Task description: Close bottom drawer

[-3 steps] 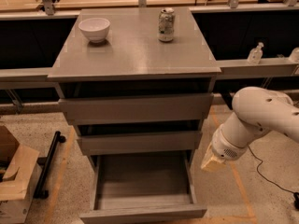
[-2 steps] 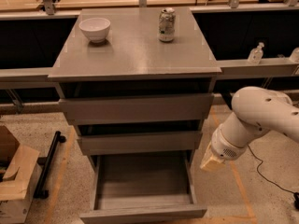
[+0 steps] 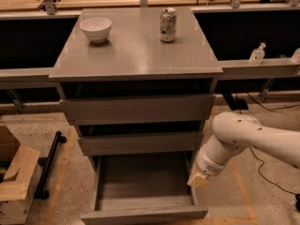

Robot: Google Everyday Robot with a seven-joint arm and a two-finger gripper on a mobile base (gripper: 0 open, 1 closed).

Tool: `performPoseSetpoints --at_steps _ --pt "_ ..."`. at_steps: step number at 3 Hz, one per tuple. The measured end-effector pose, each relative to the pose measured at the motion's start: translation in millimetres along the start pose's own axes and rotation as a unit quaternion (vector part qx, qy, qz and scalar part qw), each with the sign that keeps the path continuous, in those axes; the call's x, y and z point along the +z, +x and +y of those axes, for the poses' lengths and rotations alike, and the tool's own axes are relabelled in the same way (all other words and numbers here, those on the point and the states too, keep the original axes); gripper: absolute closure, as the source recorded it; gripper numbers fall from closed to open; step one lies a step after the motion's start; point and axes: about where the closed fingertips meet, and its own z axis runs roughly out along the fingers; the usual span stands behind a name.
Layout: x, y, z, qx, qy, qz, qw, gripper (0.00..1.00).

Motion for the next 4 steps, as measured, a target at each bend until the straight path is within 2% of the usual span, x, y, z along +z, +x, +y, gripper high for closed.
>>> performPoseSetpoints --at_steps 1,2,3,4 --pt "76.1 10.6 -4.9 0.017 -0.039 -0.015 0.999 1.0" --pt "142.0 26.7 -19.8 0.072 -0.066 -0.042 0.9944 1.0" --pt "171.9 34.2 -10.1 0.082 -0.092 -0.042 0.9915 1.0" --pt "184.4 39.9 -14.7 0.089 -0.1 -0.031 0.9905 1.0"
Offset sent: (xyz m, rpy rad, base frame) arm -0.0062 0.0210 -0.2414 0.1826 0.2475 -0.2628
